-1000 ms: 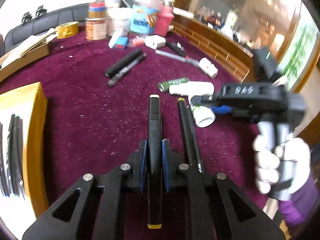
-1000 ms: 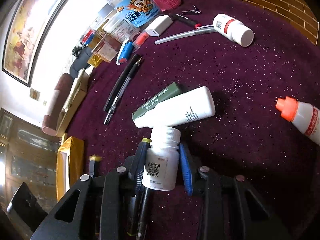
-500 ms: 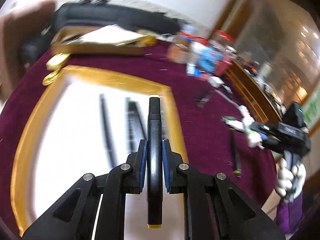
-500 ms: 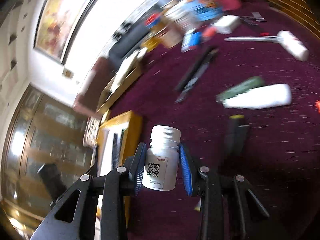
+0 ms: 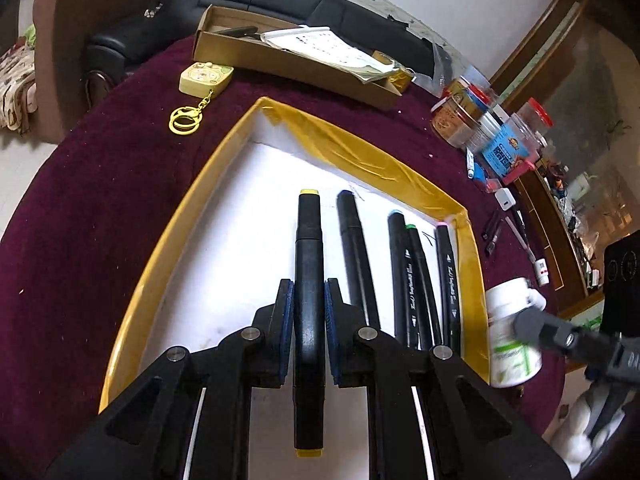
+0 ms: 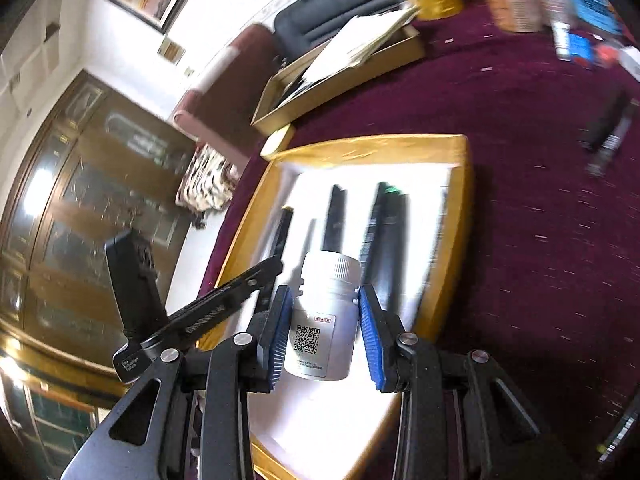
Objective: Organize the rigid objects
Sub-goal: 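Carry the pill bottle and markers into the box and open both grippers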
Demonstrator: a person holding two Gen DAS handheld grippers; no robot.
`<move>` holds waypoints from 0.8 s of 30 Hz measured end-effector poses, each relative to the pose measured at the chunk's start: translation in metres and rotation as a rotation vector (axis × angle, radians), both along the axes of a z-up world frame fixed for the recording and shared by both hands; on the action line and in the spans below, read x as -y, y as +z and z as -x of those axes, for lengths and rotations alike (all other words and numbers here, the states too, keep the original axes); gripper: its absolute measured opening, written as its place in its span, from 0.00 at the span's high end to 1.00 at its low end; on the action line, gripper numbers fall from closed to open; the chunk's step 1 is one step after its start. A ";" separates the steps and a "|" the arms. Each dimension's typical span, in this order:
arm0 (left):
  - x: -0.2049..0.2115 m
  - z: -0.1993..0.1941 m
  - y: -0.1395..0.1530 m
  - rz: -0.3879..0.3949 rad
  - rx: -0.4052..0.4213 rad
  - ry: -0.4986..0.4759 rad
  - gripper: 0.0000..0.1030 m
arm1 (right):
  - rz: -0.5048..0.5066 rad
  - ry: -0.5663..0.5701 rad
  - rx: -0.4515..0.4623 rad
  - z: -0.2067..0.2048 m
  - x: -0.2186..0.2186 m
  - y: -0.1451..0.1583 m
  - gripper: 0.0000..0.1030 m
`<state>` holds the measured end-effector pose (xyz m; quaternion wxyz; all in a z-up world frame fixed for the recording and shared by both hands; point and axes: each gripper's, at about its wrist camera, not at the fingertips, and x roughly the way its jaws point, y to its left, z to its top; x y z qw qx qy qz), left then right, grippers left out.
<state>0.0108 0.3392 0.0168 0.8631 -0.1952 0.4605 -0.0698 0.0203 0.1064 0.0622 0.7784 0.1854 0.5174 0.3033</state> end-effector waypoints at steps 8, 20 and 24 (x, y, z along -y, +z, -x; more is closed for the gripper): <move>-0.020 -0.005 -0.013 0.107 -0.050 0.044 0.79 | 0.067 0.049 -0.004 -0.013 -0.057 -0.010 0.70; -0.016 0.018 -0.013 0.134 -0.022 0.063 0.69 | 0.238 0.064 0.016 -0.046 -0.104 -0.024 0.70; -0.013 0.022 -0.011 0.185 -0.006 0.032 0.49 | 0.235 0.035 0.050 -0.041 -0.094 -0.021 0.70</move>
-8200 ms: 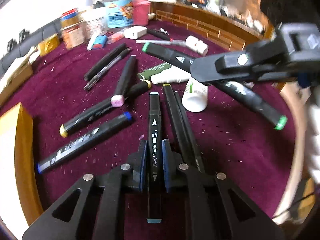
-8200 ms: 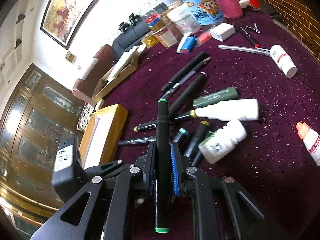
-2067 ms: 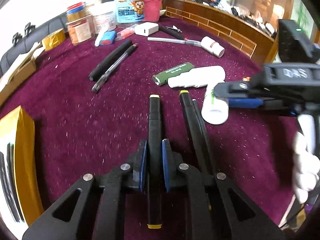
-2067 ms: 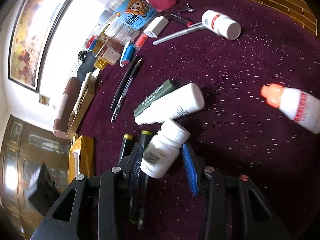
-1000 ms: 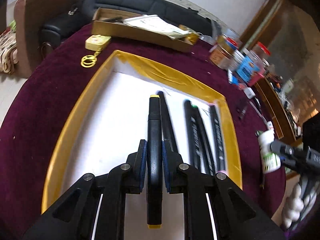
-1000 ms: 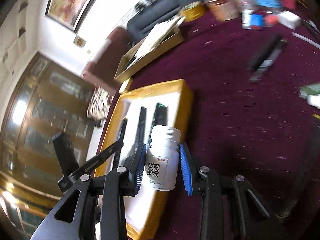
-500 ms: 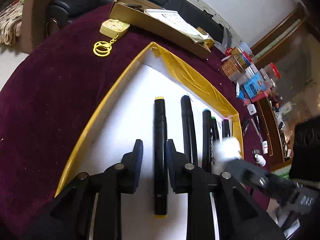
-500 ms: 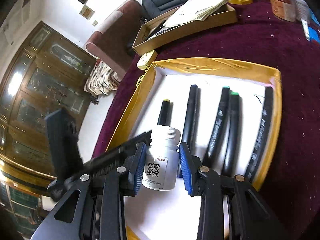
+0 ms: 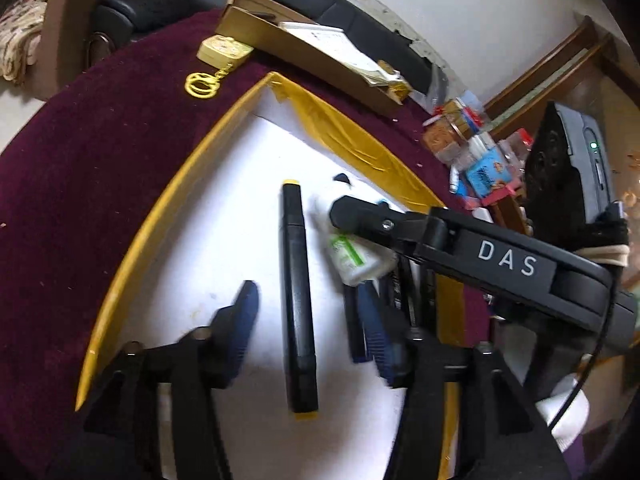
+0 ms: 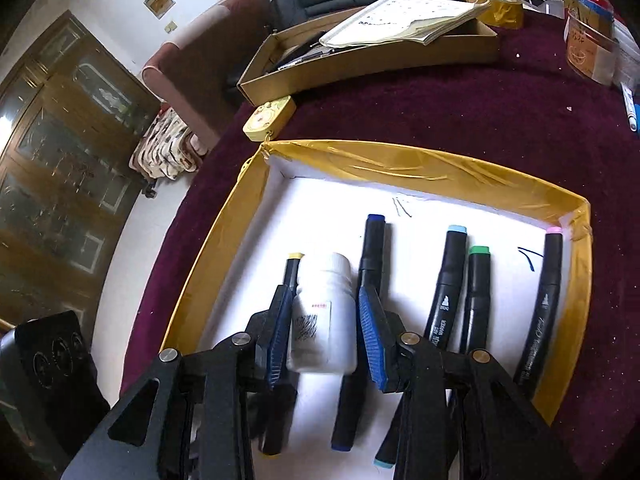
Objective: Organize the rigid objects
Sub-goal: 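Carry the pill bottle and markers into the box and open both grippers, then move both open grippers back over the remaining items on the table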
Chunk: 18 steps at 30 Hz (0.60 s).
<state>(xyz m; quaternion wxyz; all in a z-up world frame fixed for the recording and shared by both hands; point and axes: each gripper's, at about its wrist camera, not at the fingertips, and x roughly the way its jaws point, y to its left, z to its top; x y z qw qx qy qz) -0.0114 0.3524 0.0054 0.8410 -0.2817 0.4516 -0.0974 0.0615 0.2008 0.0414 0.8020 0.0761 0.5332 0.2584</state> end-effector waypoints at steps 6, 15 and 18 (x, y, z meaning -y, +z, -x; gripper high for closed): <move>0.001 0.029 0.025 0.030 0.098 0.049 0.46 | -0.008 -0.003 0.126 0.034 0.035 0.031 0.63; 0.051 0.103 0.050 0.056 0.209 0.093 0.38 | 0.192 -0.142 0.376 0.105 0.115 0.049 0.47; 0.086 0.121 0.053 0.021 0.246 0.087 0.36 | 0.235 -0.198 0.409 0.121 0.137 0.043 0.47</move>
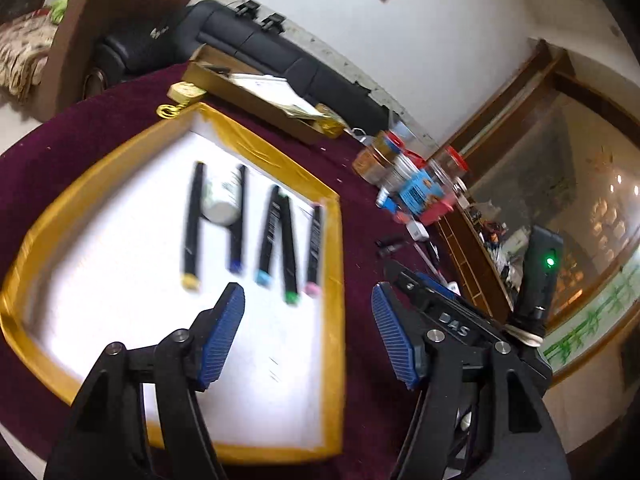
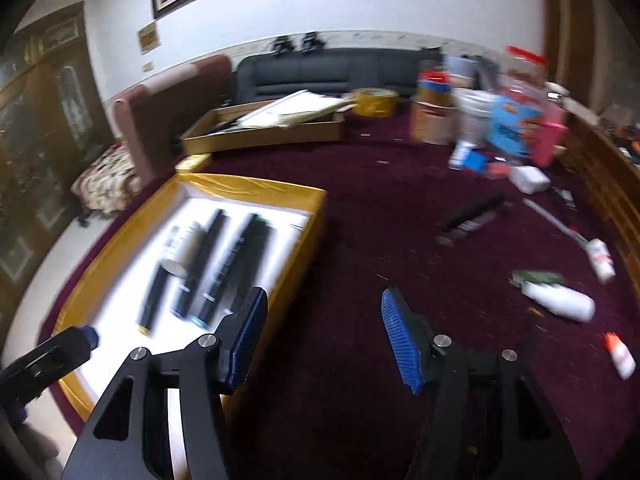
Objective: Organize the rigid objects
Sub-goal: 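Move both open grippers back over the remaining items on the table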
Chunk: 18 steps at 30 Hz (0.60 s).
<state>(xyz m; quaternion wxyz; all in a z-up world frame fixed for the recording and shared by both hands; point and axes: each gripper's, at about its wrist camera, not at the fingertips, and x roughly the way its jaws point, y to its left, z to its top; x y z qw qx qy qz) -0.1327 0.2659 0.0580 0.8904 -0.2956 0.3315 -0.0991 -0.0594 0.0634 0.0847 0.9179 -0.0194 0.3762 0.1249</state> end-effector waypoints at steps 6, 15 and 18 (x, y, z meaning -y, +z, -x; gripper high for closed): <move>0.080 0.001 0.003 -0.131 -0.008 -0.144 0.36 | 0.023 -0.067 0.027 0.030 0.046 -0.005 0.47; 0.140 -0.001 -0.005 -0.224 -0.067 -0.231 0.36 | 0.054 -0.138 0.070 0.052 0.097 -0.006 0.47; 0.153 -0.003 -0.007 -0.247 -0.085 -0.243 0.36 | 0.043 -0.147 0.070 0.054 0.108 -0.007 0.46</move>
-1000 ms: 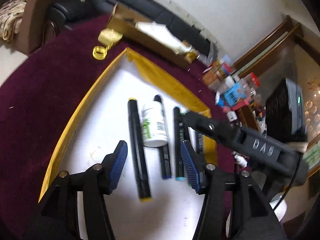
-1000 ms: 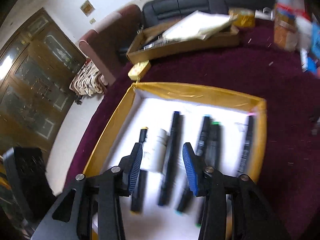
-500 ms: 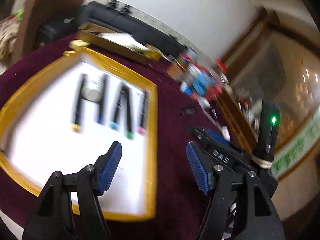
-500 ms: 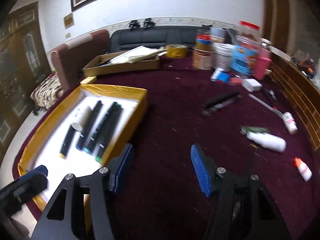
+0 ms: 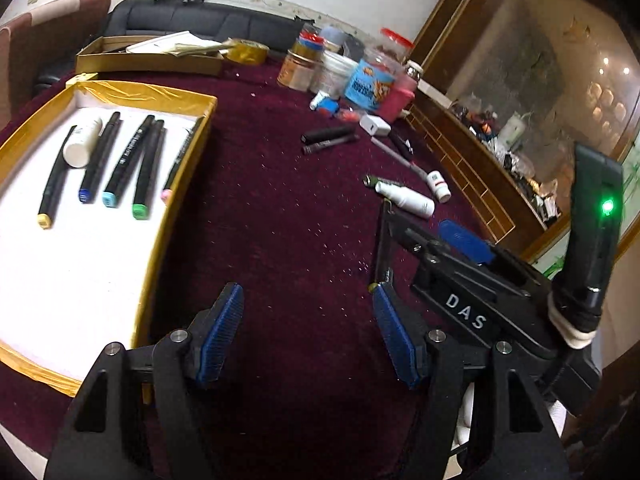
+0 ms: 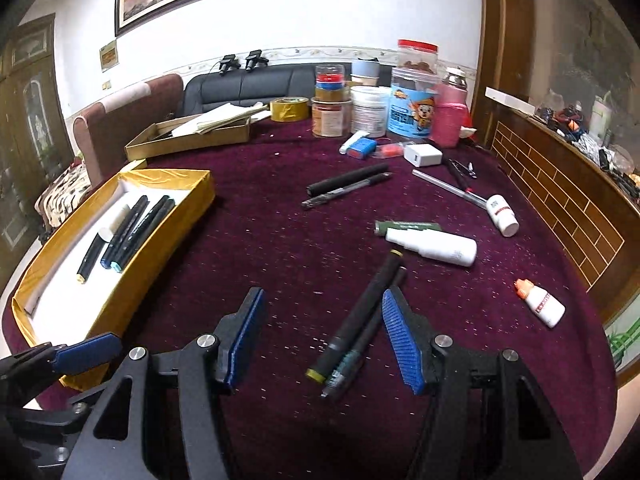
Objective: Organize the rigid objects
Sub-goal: 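Move both open grippers back over the remaining items on the table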
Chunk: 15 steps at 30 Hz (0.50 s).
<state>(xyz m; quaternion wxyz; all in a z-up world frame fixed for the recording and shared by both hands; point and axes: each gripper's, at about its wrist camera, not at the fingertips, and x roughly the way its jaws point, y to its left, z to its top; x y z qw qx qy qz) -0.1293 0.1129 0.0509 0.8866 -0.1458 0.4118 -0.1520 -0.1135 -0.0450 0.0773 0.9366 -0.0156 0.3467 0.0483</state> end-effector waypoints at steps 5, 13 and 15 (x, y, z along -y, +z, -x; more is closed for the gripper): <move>0.017 -0.002 -0.004 -0.034 -0.017 -0.018 0.36 | -0.017 -0.025 -0.003 0.001 0.018 -0.002 0.46; 0.034 -0.011 -0.012 -0.067 -0.043 -0.034 0.36 | -0.035 -0.049 -0.030 -0.006 0.037 -0.011 0.46; 0.035 -0.014 -0.014 -0.068 -0.048 -0.031 0.36 | -0.038 -0.054 -0.036 -0.008 0.040 -0.013 0.46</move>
